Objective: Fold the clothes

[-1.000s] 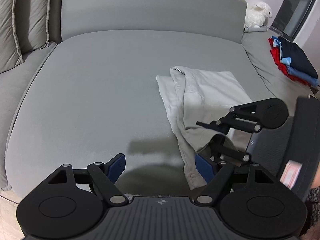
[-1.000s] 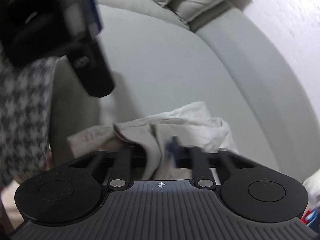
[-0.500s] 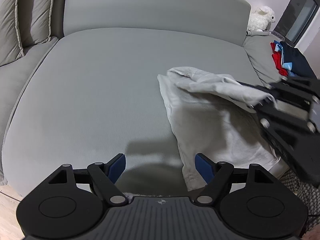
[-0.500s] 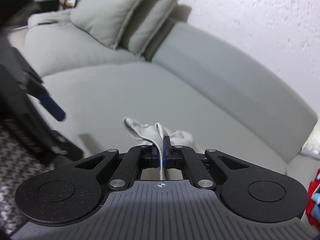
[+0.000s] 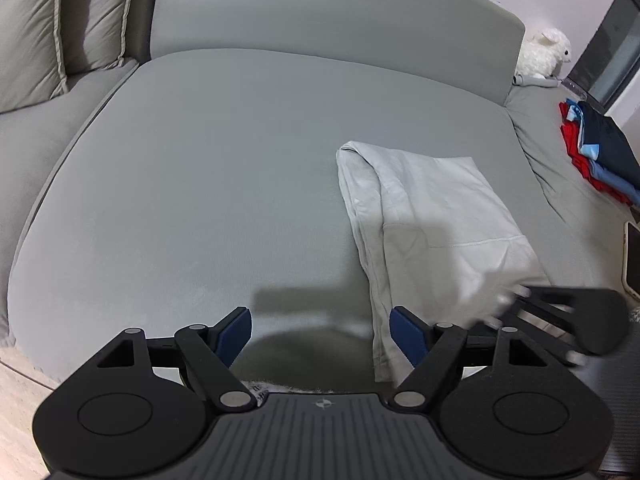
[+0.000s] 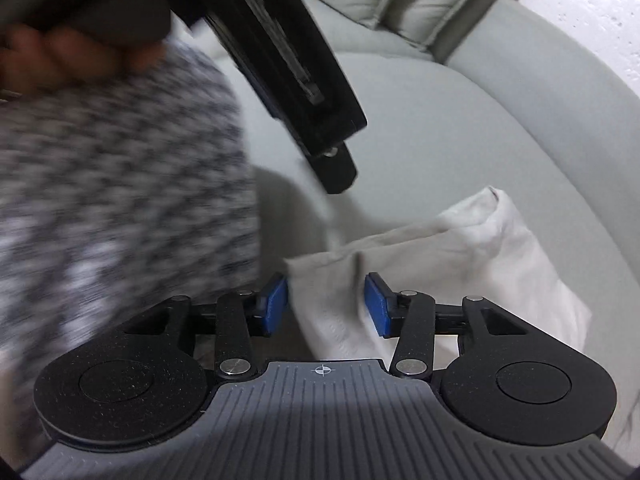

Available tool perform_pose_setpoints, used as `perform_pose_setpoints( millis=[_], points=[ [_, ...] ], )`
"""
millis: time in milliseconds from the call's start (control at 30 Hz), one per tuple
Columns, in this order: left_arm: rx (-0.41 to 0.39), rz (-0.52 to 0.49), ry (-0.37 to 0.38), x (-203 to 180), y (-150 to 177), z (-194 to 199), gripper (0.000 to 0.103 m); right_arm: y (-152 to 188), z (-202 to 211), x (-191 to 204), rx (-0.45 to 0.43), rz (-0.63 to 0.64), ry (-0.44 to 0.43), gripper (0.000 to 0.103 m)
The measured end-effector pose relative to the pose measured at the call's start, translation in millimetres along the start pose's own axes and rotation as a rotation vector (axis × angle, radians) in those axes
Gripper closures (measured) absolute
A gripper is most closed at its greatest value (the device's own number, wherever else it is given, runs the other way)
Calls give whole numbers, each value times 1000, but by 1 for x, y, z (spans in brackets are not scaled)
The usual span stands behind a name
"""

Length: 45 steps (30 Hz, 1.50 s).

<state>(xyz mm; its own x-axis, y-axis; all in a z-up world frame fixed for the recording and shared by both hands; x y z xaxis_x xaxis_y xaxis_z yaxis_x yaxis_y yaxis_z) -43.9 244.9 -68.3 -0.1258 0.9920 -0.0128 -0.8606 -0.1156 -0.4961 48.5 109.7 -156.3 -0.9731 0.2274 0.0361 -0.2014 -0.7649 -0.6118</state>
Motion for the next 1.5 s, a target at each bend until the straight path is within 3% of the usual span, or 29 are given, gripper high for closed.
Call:
perform_pose_setpoints(
  millis=[67, 167, 300, 367, 433, 533, 700, 800, 833, 867, 933, 967, 1000, 1067, 1133, 1200, 1267, 1333, 1400, 1500],
  points=[
    [-21, -25, 13, -7, -2, 5, 62, 5, 23, -3, -33, -27, -9, 65],
    [-26, -94, 87, -37, -7, 9, 70, 25, 55, -27, -55, -163, 66, 94],
    [-24, -208, 108, -89, -19, -1, 70, 54, 73, -83, -48, -371, 224, 94],
    [-24, -233, 118, -106, -24, -9, 68, 60, 71, -95, -54, -421, 228, 94],
    [31, -280, 124, -124, -21, -32, 63, 70, 59, -107, -50, -439, 199, 89],
    [186, -318, -32, -114, -1, -68, 66, 104, 31, -104, 87, -454, 160, 89],
    [102, -201, -21, -97, -13, -42, 65, 104, 60, -103, 108, -442, 203, 89],
    [33, -157, 102, -104, -14, -23, 65, 95, 74, -101, 63, -457, 191, 89],
    [34, -143, 132, -109, -13, -23, 60, 90, 72, -102, 36, -460, 184, 88],
    [52, -148, 122, -112, -11, -26, 53, 85, 70, -103, 14, -464, 178, 85],
    [238, -208, -26, -112, 9, -55, 53, 79, 51, -108, 30, -472, 158, 83],
    [303, -219, -63, -110, 18, -64, 53, 83, 40, -108, 71, -472, 148, 82],
    [318, -199, -45, -107, 20, -64, 54, 88, 35, -108, 103, -474, 143, 82],
    [267, -145, 16, -101, 11, -50, 53, 95, 42, -106, 125, -466, 141, 82],
    [102, -91, 83, -92, -12, -28, 53, 92, 53, -108, 126, -476, 137, 82],
    [-36, -51, 109, -86, -33, -18, 53, 82, 62, -114, 71, -477, 127, 83],
    [-132, 11, 138, -85, -56, -23, 60, 63, 67, -129, 16, -466, 155, 84],
    [-151, 43, 174, -91, -73, -42, 62, 52, 61, -143, 7, -459, 176, 84],
    [-148, 35, 182, -98, -81, -61, 73, 50, 52, -155, 0, -477, 162, 84],
    [-89, -23, 139, -111, -80, -100, 74, 58, 22, -161, 38, -530, 124, 86]
  ],
)
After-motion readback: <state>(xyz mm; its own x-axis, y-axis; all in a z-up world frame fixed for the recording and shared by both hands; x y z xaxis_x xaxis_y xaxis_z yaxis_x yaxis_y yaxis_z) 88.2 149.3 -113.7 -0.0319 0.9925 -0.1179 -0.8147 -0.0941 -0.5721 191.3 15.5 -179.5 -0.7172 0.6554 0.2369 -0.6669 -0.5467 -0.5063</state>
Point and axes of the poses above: each gripper's, at about its wrist camera, not at the fingertips, and z roughly against the way its jaws point, x to its left, y to its underside, the point moved 7 cm from there along -z, roughly the way its jaws point, and after that the axes turned 12 degrees about -y, right-handed, at the moved point
